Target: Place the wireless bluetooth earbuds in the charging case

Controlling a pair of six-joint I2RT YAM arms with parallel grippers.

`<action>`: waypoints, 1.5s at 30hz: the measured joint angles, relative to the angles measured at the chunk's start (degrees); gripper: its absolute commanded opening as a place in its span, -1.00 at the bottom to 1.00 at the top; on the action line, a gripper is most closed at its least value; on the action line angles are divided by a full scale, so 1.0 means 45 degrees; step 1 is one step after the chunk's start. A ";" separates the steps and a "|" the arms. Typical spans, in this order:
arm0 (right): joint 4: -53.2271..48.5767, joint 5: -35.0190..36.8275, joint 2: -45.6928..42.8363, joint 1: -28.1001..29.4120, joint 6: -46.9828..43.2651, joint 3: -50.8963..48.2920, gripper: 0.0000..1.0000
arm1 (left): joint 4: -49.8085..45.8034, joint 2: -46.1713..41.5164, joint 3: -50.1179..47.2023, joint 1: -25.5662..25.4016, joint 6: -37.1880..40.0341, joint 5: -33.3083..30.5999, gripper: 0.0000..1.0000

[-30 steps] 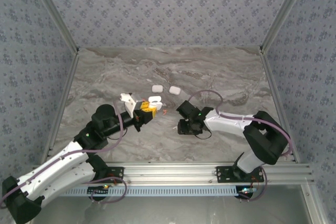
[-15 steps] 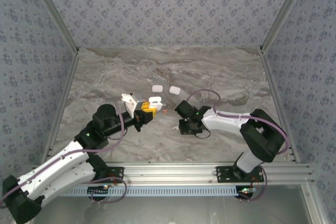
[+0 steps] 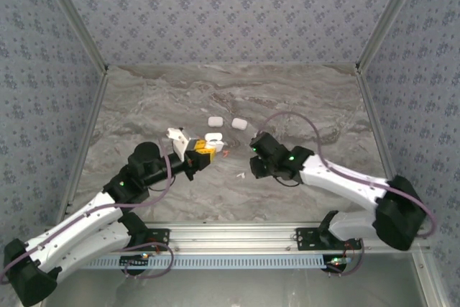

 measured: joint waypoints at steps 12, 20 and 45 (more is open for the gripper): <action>-0.0432 0.0423 -0.2866 0.0452 -0.5999 0.2788 -0.55 | 0.0393 0.1681 0.0398 0.0005 -0.0481 0.2225 -1.00; -0.0690 0.0913 -0.2574 0.1812 -0.8767 0.3973 -0.53 | 0.0889 0.1821 0.0607 0.0005 -0.0738 0.3050 -1.00; -0.0923 0.1331 -0.1175 0.2812 -1.0452 0.4478 -0.53 | 0.0889 0.1841 0.0680 0.0005 -0.0767 0.3507 -1.00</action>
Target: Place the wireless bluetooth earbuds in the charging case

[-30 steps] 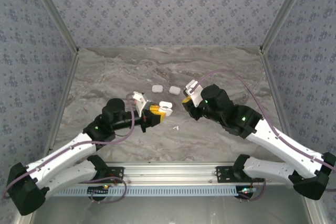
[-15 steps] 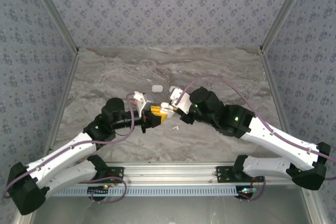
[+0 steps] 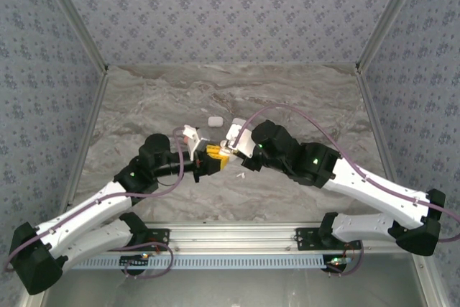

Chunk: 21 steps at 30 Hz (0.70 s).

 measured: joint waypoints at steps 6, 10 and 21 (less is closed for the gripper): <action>-0.0063 -0.0471 0.0049 0.0019 -0.0034 0.0024 -0.52 | -0.0034 0.0000 0.0010 0.0000 0.0000 0.0005 -1.00; -0.0204 -0.0797 0.0053 0.0019 0.0078 0.0073 -0.46 | -0.0073 0.0010 0.0010 -0.0005 0.0005 0.0083 -1.00; -0.0515 -0.2909 0.0141 -0.0913 0.1535 0.0758 0.00 | 0.0180 0.0083 0.0010 -0.0005 0.0000 0.0287 -1.00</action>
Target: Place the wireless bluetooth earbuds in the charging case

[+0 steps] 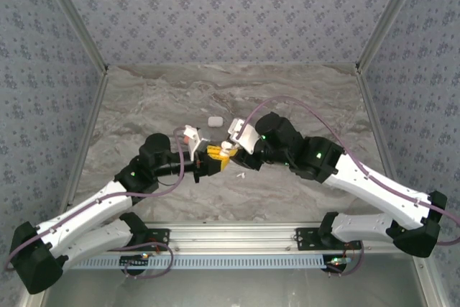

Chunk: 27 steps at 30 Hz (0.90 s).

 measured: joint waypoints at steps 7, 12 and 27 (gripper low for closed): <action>0.0233 -0.1690 -0.0588 -0.1365 0.1574 0.0452 0.43 | 0.0554 0.0000 -0.0005 0.0000 0.0000 -0.0010 -1.00; 0.1010 -0.2458 -0.1923 -0.2691 0.3084 0.0039 0.49 | 0.0937 -0.0010 -0.0087 0.0000 0.0005 -0.0170 -1.00; 0.1127 -0.1282 -0.1511 -0.4182 0.7606 -0.4279 0.34 | 0.1418 -0.1753 -0.1103 0.0000 0.0597 -0.2375 -1.00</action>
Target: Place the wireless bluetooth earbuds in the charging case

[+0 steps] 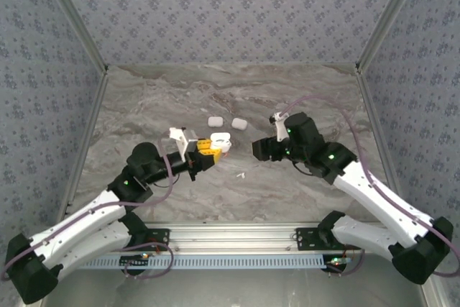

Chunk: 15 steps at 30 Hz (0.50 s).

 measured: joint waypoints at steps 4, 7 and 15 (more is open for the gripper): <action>0.0374 0.0092 0.1321 0.0257 0.0850 -0.1054 0.27 | -0.0311 -0.0631 -0.0219 0.0000 0.0131 -0.0442 -1.00; 0.0884 0.0087 0.2380 0.0529 0.1418 -0.1583 0.21 | -0.0607 -0.0957 -0.0379 0.0000 0.0180 -0.0680 -1.00; 0.2346 0.0087 0.5027 0.1234 0.2365 -0.1768 0.14 | -0.1005 -0.1132 -0.0491 0.0000 0.0228 -0.0967 -1.00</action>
